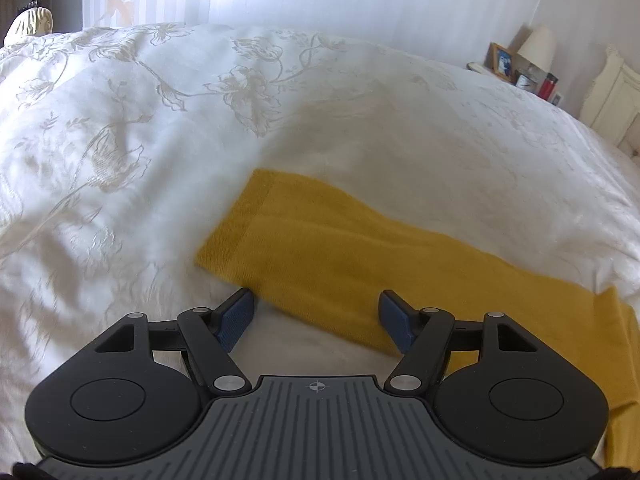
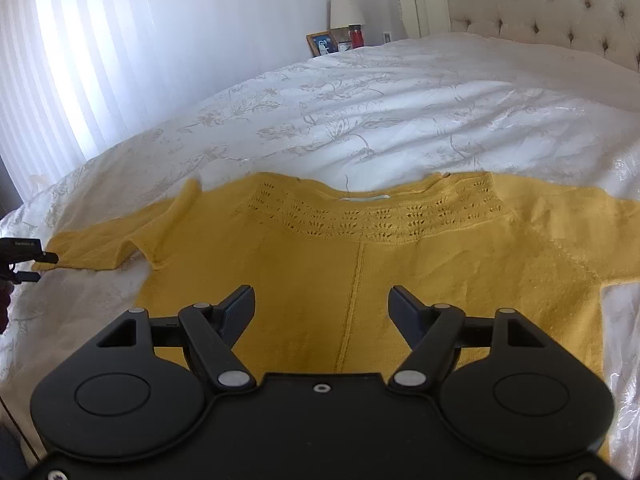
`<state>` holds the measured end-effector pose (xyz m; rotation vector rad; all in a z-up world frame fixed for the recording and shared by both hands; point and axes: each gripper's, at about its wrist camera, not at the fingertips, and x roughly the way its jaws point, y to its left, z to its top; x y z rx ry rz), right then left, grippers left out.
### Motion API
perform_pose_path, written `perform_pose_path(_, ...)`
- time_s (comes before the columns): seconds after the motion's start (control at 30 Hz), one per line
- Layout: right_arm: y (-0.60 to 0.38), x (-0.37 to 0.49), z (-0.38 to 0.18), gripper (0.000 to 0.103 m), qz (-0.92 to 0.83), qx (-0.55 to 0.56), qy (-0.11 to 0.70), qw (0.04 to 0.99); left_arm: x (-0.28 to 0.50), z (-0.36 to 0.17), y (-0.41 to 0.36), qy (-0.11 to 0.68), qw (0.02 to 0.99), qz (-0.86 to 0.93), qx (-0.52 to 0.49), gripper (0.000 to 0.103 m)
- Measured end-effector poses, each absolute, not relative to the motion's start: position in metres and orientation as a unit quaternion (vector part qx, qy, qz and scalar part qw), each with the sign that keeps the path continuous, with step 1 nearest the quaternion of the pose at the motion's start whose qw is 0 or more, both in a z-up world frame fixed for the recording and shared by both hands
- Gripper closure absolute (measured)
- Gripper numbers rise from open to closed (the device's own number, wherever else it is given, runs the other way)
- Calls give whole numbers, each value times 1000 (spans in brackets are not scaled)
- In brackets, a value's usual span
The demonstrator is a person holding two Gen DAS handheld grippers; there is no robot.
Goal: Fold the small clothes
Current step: 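Grasp the sweater sleeve nearest the left tool with the left tool, then lift the held sleeve with the left tool, fold it across the body, release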
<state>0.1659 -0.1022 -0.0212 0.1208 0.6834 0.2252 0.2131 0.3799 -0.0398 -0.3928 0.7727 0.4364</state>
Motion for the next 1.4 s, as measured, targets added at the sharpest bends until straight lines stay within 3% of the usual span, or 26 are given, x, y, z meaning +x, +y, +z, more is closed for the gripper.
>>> perform_pose_path(0.2,-111,169,-25,28,107,61,335,934,228,-45,397,357,878,228,-224,35)
perform_pose_path(0.23,-113,170,-26,28,106,62,335,934,230,-44,398,354,877,234,-225,39)
perform_pose_path(0.3,-116,171,-29,28,104,63,337,934,232,-40,397,349,875,255,-215,93)
perform_pose_path(0.33,-118,171,-30,28,104,65,338,933,232,-36,397,349,875,253,-218,96)
perform_pose_path(0.63,-145,172,-36,28,95,104,335,932,230,68,336,283,921,177,-203,97)
perform_pose_path(0.8,-156,174,-33,28,77,103,336,933,246,144,262,244,953,92,-155,97)
perform_pose_path(0.97,-170,178,-32,28,58,110,352,928,264,187,171,216,968,0,-130,97)
perform_pose_path(1.13,-197,180,-28,28,43,144,361,920,294,183,78,213,967,-83,-117,97)
perform_pose_path(1.4,-234,181,-26,28,-13,128,341,931,327,110,-53,259,949,-151,-93,96)
